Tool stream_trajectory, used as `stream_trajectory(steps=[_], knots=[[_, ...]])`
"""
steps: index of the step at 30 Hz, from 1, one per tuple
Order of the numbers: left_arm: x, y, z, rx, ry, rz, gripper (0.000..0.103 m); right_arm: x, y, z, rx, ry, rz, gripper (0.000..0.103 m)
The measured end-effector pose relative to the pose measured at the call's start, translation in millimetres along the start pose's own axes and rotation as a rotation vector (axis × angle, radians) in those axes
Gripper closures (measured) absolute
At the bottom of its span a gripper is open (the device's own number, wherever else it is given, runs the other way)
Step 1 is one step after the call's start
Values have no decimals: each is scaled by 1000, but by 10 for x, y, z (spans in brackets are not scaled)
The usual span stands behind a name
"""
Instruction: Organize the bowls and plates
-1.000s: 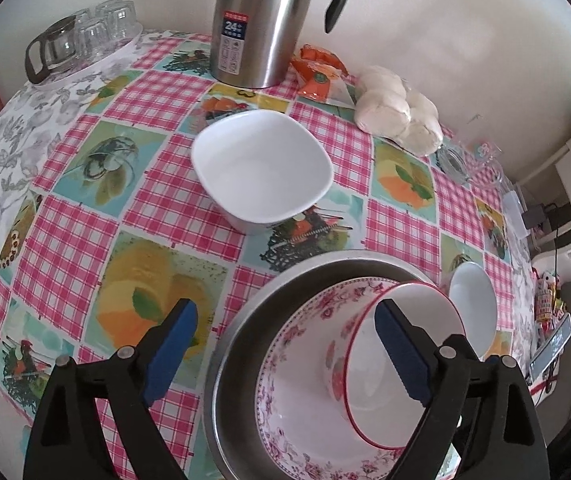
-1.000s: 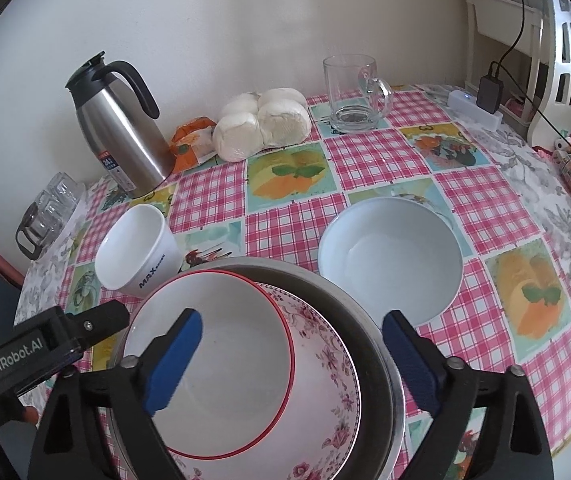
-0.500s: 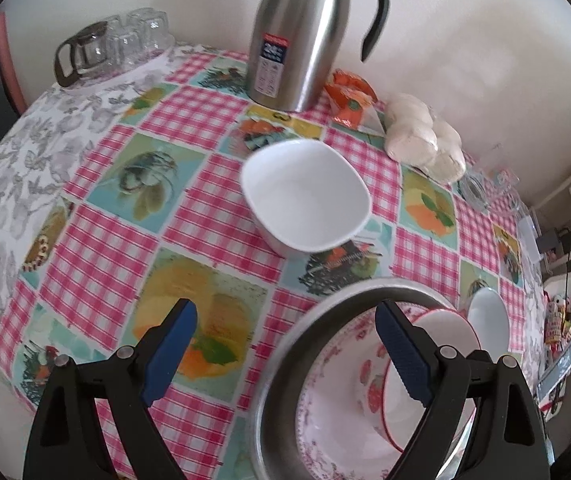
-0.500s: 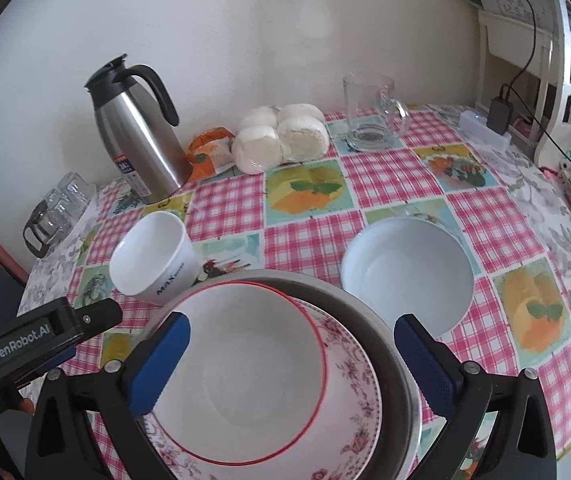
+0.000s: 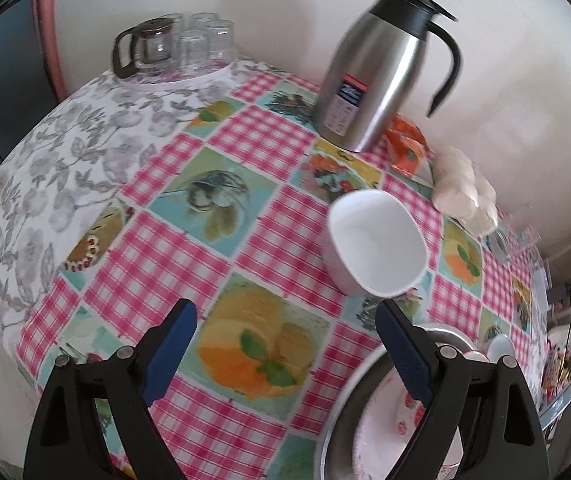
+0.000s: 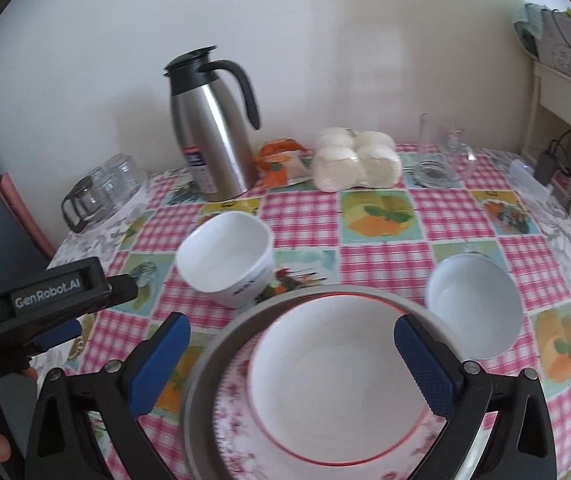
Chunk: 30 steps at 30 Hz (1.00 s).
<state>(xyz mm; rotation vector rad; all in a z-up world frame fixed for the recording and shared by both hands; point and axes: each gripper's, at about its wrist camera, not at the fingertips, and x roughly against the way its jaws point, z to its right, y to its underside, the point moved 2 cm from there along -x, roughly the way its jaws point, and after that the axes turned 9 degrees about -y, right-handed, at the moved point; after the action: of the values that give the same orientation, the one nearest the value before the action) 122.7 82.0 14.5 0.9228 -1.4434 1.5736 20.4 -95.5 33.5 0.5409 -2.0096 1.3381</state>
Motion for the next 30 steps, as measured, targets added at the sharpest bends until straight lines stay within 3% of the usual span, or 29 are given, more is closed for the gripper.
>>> stream_trajectory(steps=[12,14,15,23,30], knots=[[-200,-118,-455,124,25,-36,11,-262,43,-387,54,-29,-11,0],[-256,-139,-522,145,33,-46,4,-298,42,-409,61,-14,-10,0],[-274,-148,-538,150,36,-47,1,-317,38,-414,64,-6,-10,0],[-476,-301,-644,198,89,-69,1,-443,-96,-390,60,13,-31,0],[-713,-425,-543,195,128,-118,1,-653,-244,-218,-26,53,-111,0]])
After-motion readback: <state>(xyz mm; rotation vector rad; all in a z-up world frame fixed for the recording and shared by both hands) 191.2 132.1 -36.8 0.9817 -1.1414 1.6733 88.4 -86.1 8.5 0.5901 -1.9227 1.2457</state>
